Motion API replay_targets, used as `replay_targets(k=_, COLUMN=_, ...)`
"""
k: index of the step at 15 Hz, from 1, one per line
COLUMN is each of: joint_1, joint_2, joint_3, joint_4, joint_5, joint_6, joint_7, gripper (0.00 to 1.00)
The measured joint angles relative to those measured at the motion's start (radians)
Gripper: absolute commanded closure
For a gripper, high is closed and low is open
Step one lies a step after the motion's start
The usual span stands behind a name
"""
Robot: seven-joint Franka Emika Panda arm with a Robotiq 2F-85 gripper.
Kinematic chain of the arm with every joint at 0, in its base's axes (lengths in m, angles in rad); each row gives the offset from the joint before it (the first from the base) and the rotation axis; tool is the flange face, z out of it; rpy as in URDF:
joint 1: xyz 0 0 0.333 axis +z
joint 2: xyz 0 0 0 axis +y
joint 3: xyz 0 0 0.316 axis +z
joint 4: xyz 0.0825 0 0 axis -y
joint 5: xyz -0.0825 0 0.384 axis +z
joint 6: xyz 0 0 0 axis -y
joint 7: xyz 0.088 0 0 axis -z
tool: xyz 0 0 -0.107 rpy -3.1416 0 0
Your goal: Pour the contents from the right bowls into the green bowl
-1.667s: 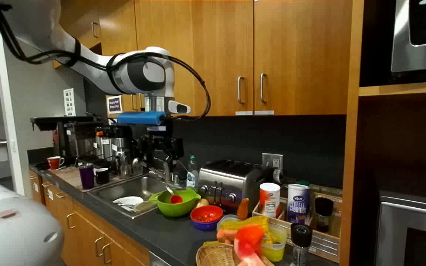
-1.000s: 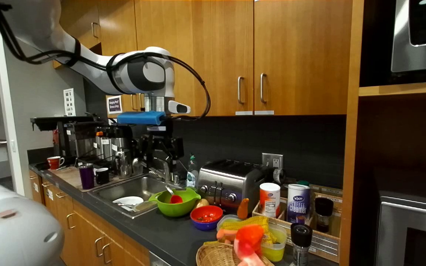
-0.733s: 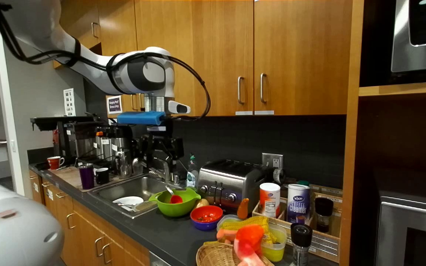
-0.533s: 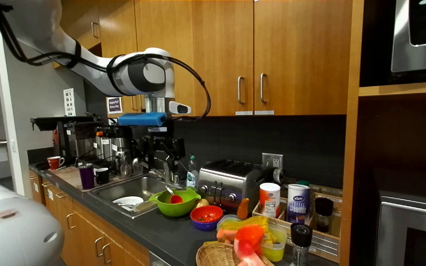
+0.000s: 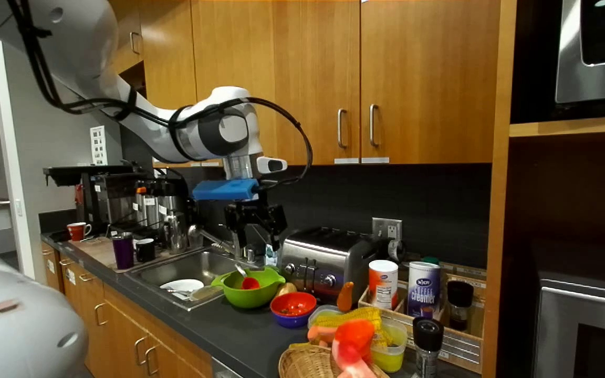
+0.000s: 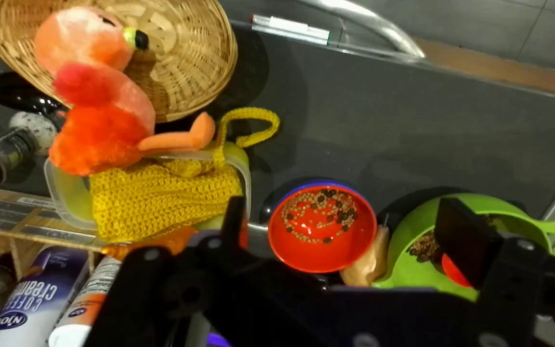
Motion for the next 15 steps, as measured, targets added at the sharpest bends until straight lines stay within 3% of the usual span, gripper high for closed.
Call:
replay_targets(k=7, joint_1=-0.003, joint_2=0.148, joint_3=-0.032, joint_4=-0.009, joint_5=0.014, joint_6=0.287, joint_7=0.002, gripper=0.0)
replay_targets(k=15, joint_1=-0.002, joint_2=0.317, joint_3=-0.043, joint_4=0.044, joint_5=0.045, joint_6=0.429, joint_7=-0.003, gripper=0.0)
